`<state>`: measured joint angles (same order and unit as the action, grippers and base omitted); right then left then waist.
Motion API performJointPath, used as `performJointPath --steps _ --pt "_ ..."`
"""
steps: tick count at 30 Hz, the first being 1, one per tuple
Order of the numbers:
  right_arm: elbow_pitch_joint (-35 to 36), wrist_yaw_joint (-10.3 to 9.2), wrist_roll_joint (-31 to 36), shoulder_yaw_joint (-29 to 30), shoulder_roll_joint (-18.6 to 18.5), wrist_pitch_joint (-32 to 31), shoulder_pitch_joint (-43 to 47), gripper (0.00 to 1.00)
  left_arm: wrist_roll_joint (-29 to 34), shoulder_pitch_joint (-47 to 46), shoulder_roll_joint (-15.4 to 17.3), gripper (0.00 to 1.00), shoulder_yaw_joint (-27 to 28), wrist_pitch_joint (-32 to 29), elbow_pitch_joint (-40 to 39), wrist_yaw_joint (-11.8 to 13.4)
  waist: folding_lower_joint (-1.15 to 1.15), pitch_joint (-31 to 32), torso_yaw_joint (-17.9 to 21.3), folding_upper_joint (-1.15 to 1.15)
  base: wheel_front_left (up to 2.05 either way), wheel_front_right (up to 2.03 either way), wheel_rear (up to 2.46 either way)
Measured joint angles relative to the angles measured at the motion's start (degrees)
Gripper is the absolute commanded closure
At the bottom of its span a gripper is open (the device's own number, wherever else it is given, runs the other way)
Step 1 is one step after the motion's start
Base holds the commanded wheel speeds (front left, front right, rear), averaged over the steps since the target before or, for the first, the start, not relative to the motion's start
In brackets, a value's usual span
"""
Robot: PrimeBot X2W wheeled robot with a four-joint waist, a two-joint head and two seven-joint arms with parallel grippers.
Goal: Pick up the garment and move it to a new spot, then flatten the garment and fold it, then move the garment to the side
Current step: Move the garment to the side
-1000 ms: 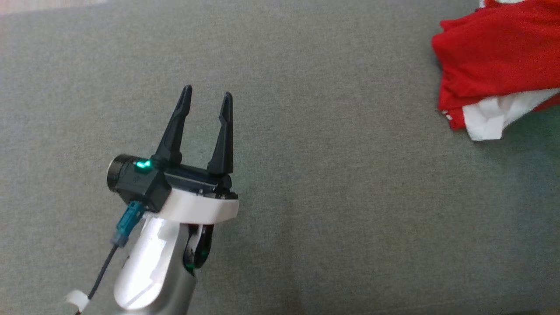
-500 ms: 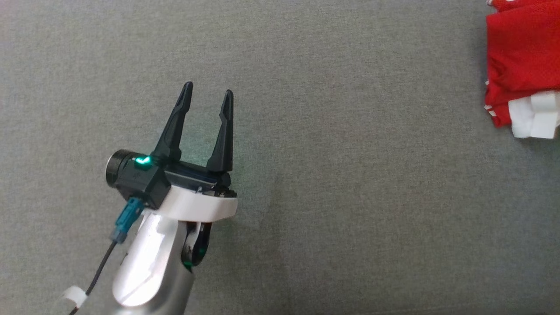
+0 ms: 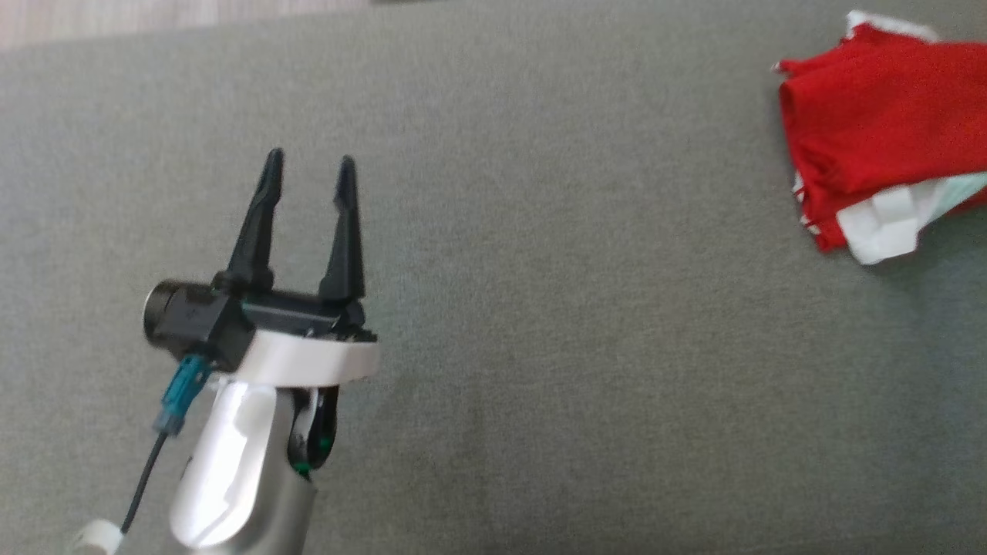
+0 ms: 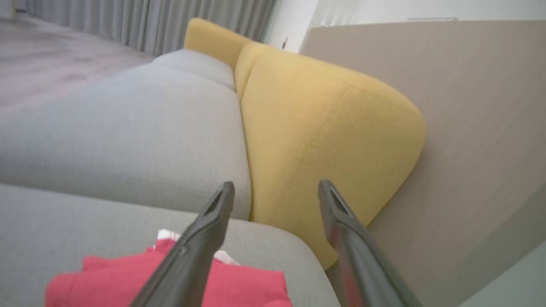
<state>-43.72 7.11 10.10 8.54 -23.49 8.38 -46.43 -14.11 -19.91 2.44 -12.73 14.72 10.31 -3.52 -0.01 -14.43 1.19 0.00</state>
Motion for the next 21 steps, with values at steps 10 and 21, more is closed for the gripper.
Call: performJointPath --steps 10,21 --pt "14.13 0.0 -4.15 0.81 12.09 0.6 3.78 0.0 -0.64 5.39 0.01 0.0 3.63 -0.01 -0.36 1.49 -0.01 7.23 -0.03 0.0 0.0 0.0 0.0" --pt "25.82 0.0 -13.9 -2.2 19.96 5.08 24.86 0.0 -3.98 12.24 0.07 0.0 4.87 -0.01 0.29 0.42 0.0 11.83 -2.0 0.0 0.0 0.0 0.0"
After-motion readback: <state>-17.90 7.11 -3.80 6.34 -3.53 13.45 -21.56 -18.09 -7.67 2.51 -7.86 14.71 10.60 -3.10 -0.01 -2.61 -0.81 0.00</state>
